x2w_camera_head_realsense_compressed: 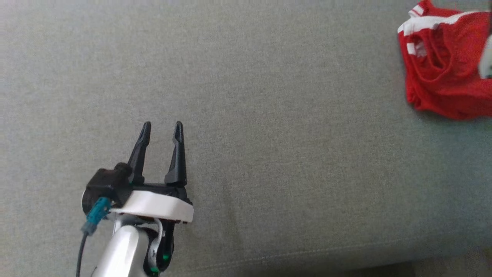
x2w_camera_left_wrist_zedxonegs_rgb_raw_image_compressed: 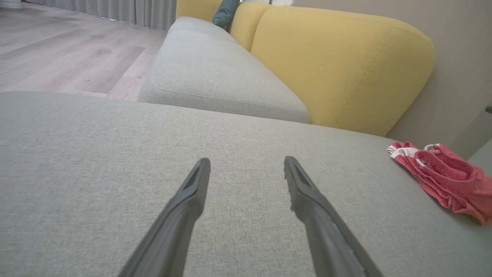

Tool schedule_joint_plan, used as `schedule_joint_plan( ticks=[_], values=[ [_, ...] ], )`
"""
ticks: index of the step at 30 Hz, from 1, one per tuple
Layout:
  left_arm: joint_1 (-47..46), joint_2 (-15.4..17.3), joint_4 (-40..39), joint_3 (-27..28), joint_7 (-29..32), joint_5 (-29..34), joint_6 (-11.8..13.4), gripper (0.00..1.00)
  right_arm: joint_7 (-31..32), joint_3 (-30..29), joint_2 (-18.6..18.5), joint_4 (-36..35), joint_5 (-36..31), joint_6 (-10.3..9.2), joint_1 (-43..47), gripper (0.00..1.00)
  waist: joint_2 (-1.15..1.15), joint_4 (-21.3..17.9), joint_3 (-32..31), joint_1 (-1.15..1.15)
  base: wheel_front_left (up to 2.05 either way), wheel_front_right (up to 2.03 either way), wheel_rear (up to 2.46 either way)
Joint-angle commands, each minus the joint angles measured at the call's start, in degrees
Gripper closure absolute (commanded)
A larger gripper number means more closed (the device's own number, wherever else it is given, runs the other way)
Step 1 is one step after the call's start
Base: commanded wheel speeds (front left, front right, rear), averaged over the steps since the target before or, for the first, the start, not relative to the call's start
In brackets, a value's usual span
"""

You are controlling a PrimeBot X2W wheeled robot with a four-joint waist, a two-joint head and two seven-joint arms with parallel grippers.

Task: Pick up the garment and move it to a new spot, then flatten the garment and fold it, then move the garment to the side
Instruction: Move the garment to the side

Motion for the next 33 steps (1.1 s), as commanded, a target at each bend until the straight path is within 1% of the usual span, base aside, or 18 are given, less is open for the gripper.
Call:
schedule_joint_plan(
  ticks=[1, 4, 9, 16, 19, 23, 24, 28, 33],
  values=[
    [-0.02, -0.11, -1.55, 2.53, -0.7, -0.53, 0.46, 0.0, -1.51, 1.59, 0.67, -1.9, 1.28, 0.37, -0.07, 0.0, 0.0, 0.4, -1.93, 0.0, 0.0, 0.0, 0.0],
    [0.51, -0.16, -1.12, 3.35, -0.7, -0.95, 1.04, 0.0, -3.66, 3.73, 2.57, -2.43, 3.31, 0.37, 1.42, 0.0, 0.0, 0.92, -4.19, 0.0, 0.0, 0.0, 0.0],
    [1.87, -0.22, -0.33, 5.06, -0.7, -1.7, 2.16, 0.0, -7.04, 6.19, 7.01, -5.1, 6.84, 0.37, 5.59, 0.0, 0.0, 1.63, -7.73, 0.0, 0.0, 0.0, 0.0],
    [4.24, -0.28, 1.22, 7.07, -0.7, -1.64, 3.57, 0.0, -11.9, 5.56, 14.47, -10.98, 9.68, 0.37, 15.6, 0.0, 0.0, 3.52, -12.72, 0.0, 0.0, 0.0, 0.0],
    [5.44, -0.29, 1.95, 7.41, -0.7, -1.63, 3.76, 0.0, -13.26, 5.84, 16.76, -14.19, 10.29, 0.37, 21.1, 0.0, 0.0, 4.47, -14.49, 0.0, 0.0, 0.0, 0.0],
    [6.8, -0.23, 2.98, 7.21, -0.7, -1.37, 3.39, 0.0, -14.65, 5.41, 17.91, -19.2, 11.0, 0.37, 28.57, 0.0, 0.0, 5.64, -16.41, 0.0, 0.0, 0.0, 0.0],
    [6.8, -0.23, 2.98, 7.21, -0.7, -1.37, 3.39, 0.0, -14.65, 5.41, 17.91, -19.2, 11.0, 0.37, 28.57, 0.0, 0.0, 5.64, -16.41, 0.0, 0.0, 0.0, 0.0],
    [7.7, -0.1, 3.79, 6.41, -0.7, -0.75, 3.04, 0.0, -15.7, 6.73, 18.01, -23.77, 15.4, 0.37, 35.89, 0.0, 0.0, 6.44, -17.23, 0.0, 0.0, 0.0, 0.0],
    [8.34, -0.11, 4.25, 6.09, -0.7, -0.76, 2.75, 0.0, -16.53, 7.69, 18.03, -27.65, 17.05, 0.37, 42.29, 0.0, 0.0, 6.84, -17.54, 0.0, 0.0, 0.0, 0.0]
  ],
)
